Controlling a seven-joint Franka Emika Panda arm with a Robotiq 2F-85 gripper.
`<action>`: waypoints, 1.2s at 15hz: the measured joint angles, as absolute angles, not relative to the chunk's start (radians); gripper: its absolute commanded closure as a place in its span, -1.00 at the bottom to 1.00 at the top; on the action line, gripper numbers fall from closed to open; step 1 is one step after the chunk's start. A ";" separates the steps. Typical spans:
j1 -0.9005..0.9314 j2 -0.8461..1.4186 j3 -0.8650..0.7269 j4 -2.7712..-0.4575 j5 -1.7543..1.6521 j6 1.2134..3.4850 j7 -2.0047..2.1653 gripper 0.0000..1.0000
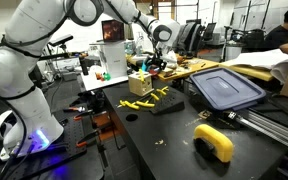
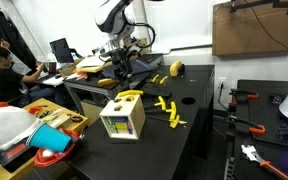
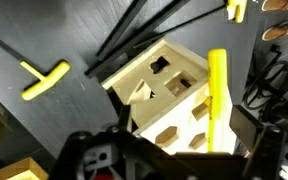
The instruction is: Remove the wrench from the wooden toy box and put it on the black stand.
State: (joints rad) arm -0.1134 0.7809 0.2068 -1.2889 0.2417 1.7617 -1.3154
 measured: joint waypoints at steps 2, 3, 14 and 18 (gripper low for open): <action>-0.113 0.780 0.223 -1.292 0.278 1.738 -1.327 -1.00; -0.112 0.780 0.230 -1.297 0.294 1.738 -1.328 -1.00; -0.108 0.677 0.241 -1.512 0.389 1.760 -1.328 -1.00; -0.099 0.603 0.239 -1.643 0.402 1.848 -1.314 -1.00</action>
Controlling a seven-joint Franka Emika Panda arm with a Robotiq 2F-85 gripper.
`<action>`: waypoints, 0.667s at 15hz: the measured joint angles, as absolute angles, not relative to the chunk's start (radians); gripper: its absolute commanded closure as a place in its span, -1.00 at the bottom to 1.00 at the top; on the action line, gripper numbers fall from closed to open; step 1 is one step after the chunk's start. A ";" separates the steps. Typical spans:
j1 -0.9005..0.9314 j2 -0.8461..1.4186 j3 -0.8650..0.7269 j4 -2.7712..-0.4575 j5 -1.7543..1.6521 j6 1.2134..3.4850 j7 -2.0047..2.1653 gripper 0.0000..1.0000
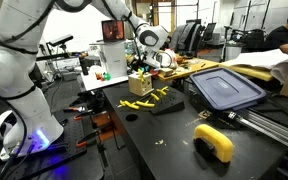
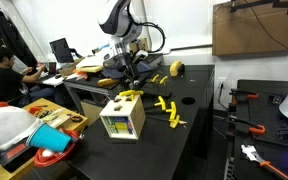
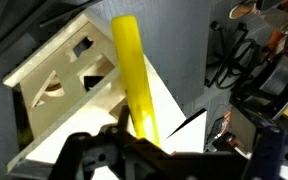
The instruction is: Remove the wrench from the wooden toy box and put it on the black stand.
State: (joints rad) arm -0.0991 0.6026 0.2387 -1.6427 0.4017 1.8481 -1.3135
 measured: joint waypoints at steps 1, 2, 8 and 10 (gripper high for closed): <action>-0.094 0.581 0.238 -1.679 0.402 1.881 -1.304 -1.00; -0.088 0.561 0.238 -1.713 0.402 1.918 -1.293 -1.00; -0.045 0.472 0.237 -1.868 0.402 2.147 -1.230 -1.00; -0.035 0.458 0.237 -1.902 0.402 2.227 -1.230 -1.00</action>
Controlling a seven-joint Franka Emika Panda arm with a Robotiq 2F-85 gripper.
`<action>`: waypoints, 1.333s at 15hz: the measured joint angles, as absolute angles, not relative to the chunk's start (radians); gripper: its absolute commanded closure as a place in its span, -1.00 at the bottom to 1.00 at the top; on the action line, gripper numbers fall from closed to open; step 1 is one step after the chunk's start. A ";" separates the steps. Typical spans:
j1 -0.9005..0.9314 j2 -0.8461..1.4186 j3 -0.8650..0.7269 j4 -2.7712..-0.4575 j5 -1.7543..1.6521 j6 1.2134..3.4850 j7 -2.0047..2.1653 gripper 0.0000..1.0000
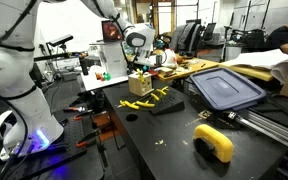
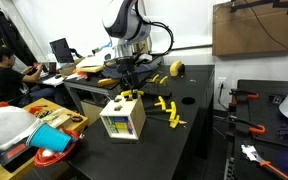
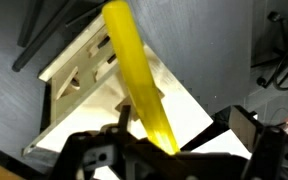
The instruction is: Remove the wrench from the wooden toy box and put it on the black stand.
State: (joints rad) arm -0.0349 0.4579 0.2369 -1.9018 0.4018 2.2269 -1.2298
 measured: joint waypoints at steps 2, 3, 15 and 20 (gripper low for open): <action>-0.028 0.455 0.238 -1.922 0.402 2.295 -1.230 -1.00; -0.027 0.455 0.239 -1.929 0.402 2.320 -1.230 -1.00; -0.125 0.464 0.246 -1.950 0.499 2.341 -1.399 -1.00; -0.163 0.488 0.252 -1.949 0.566 2.321 -1.578 -1.00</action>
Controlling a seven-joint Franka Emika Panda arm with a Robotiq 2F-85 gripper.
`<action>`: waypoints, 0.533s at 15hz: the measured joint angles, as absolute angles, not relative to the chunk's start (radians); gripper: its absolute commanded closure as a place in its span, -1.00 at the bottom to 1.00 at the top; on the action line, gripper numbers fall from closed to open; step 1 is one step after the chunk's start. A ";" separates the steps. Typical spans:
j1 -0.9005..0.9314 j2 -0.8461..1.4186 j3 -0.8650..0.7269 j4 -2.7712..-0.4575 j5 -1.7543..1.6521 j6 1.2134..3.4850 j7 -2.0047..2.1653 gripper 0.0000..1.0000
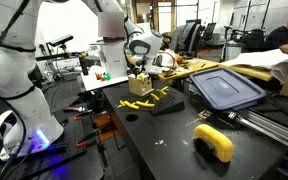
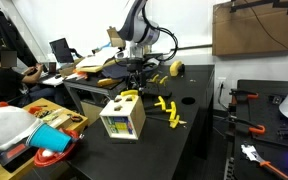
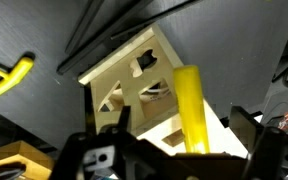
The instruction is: Remove the wrench from the wooden toy box and put it on the black stand.
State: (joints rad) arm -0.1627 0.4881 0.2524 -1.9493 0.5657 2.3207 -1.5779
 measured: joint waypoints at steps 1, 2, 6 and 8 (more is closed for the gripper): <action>-0.164 0.491 0.252 -1.948 0.580 2.316 -1.608 -1.00; -0.164 0.494 0.253 -1.946 0.596 2.310 -1.636 -1.00; -0.165 0.496 0.253 -1.926 0.651 2.283 -1.726 -1.00; -0.165 0.496 0.253 -1.913 0.657 2.254 -1.747 -1.00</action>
